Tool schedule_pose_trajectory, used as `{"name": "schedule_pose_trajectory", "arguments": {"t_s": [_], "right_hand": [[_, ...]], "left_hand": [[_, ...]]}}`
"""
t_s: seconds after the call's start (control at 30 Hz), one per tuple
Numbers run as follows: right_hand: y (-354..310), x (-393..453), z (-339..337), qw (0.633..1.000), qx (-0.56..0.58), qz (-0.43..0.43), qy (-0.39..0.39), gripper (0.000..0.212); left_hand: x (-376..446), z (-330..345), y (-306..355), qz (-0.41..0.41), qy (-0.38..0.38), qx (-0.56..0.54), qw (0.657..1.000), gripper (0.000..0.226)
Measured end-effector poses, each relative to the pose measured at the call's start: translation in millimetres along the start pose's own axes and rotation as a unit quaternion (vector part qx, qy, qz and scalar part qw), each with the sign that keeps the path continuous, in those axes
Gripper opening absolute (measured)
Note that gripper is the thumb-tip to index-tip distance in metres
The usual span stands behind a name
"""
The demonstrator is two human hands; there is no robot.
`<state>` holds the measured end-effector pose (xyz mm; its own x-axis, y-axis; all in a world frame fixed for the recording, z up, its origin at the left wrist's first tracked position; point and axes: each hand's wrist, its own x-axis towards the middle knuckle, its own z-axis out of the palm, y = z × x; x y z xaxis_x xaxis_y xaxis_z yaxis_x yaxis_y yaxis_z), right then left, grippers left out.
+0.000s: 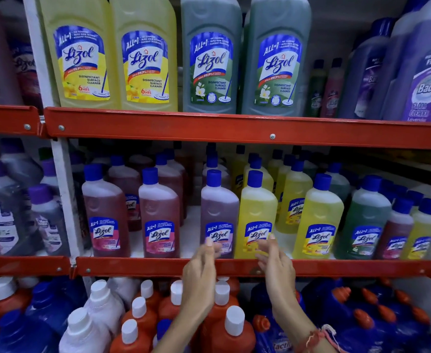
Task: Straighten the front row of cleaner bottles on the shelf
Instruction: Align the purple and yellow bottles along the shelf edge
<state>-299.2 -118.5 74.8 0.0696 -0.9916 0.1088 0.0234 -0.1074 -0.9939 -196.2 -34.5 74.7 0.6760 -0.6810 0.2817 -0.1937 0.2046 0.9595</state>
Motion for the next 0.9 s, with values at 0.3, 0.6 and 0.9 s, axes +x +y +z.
{"name": "schedule_pose_trajectory", "arguments": {"t_s": [0.3,0.6,0.9], "right_hand": [[-2.5,11.1,-30.0,1.0,0.017,-0.001,-0.018,0.046],[-1.6,20.9,-31.6,0.998,0.008,0.036,-0.056,0.053],[-6.9,33.5,-45.3,0.997,0.014,0.037,-0.068,0.041]], "left_hand": [[-18.2,61.7,8.4,-0.008,-0.107,0.077,0.991,0.063],[-10.2,68.1,5.5,-0.024,-0.114,-0.008,0.993,0.091],[1.2,74.5,0.3,-0.075,-0.13,-0.006,0.989,0.098]]}}
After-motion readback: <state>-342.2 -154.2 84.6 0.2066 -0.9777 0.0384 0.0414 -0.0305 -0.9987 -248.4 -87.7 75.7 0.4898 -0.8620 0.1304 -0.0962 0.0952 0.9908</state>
